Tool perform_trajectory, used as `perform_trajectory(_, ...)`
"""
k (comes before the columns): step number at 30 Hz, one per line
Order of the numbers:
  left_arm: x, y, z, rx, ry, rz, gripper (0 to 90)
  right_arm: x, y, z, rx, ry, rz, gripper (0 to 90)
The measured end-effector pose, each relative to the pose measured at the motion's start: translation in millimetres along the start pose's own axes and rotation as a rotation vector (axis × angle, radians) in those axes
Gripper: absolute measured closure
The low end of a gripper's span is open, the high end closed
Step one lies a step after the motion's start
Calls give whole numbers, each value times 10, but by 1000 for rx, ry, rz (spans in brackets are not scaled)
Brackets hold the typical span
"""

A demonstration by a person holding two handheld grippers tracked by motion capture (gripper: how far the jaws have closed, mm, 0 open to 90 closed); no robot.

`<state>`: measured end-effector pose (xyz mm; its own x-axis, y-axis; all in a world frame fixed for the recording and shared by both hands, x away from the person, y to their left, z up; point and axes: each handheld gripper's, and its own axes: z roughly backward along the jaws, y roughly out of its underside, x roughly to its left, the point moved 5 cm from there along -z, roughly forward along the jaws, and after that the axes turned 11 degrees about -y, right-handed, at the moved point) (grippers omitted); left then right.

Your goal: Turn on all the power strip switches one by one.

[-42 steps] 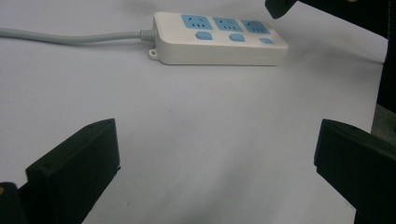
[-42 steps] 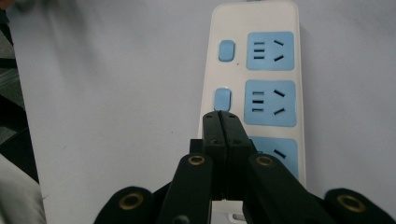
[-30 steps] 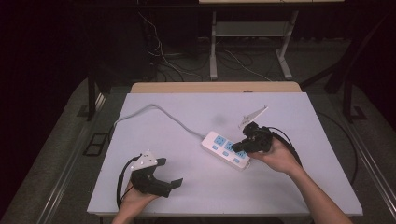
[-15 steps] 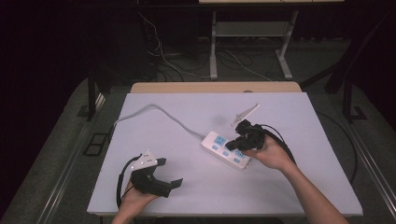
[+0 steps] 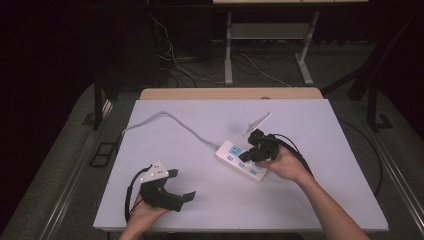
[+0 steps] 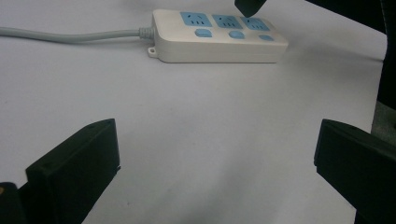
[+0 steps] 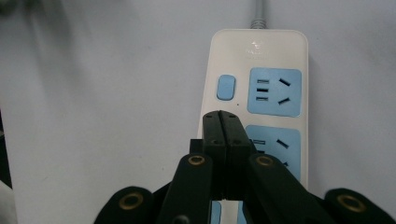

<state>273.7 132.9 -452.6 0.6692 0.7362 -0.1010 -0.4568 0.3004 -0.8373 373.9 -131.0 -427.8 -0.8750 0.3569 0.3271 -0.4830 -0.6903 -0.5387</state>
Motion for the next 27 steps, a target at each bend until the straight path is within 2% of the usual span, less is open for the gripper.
perform_trajectory(23,10,-1,4,0,0,0,0,-64,18,-172,36,-2,-8,900)
perform_trajectory(27,2,-4,5,-2,1,-2,0,-54,20,-180,48,18,9,900)
